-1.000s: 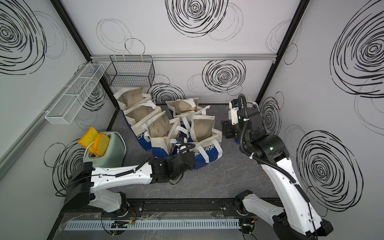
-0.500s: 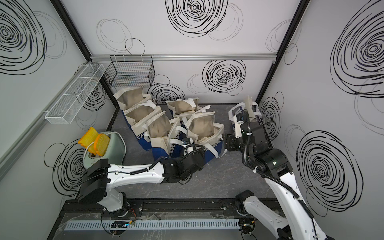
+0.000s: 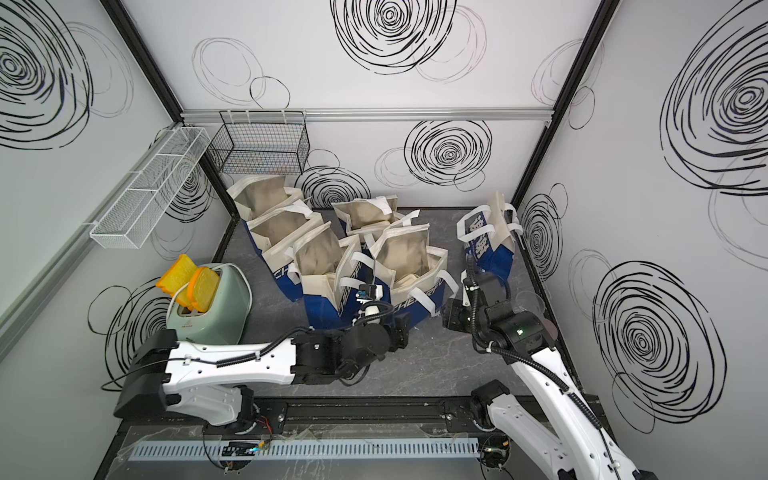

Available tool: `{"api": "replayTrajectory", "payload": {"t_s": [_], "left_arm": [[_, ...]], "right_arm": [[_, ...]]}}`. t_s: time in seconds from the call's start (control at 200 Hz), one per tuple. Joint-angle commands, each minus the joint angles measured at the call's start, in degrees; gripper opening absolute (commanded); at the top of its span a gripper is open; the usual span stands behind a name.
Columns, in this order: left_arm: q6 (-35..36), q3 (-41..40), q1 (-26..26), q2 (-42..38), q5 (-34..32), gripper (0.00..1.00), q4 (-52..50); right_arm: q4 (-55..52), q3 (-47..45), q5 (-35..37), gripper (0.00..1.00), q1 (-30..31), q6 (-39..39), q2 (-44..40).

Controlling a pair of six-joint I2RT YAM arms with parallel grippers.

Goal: Open the takeout bag
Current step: Move the takeout bag to the center of the board.

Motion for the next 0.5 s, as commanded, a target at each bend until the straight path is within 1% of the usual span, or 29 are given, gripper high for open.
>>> {"api": "replayTrajectory", "payload": {"t_s": [0.0, 0.13, 0.26, 0.37, 0.495], "left_arm": [[3.41, -6.99, -0.12, -7.37, 0.71, 0.86, 2.93], [5.48, -15.1, -1.11, -17.62, 2.67, 0.86, 4.5], [8.26, -19.06, -1.79, -25.24, 4.52, 0.86, 2.24], [9.13, -20.97, -1.98, -29.84, 6.33, 0.86, -0.12], [9.9, -22.94, -2.07, -33.04, 8.9, 0.85, -0.43]], "right_arm": [[5.01, -5.41, -4.25, 0.5, -0.21, 7.39, -1.13], [11.72, -12.87, -8.46, 0.49, -0.21, 11.13, 0.57], [21.14, -18.32, -11.84, 0.48, -0.06, 15.64, 4.64], [27.44, -19.67, -12.62, 0.48, 0.3, 17.23, 10.39], [33.83, -19.54, -11.95, 0.49, 0.27, 18.07, 17.48]]}}
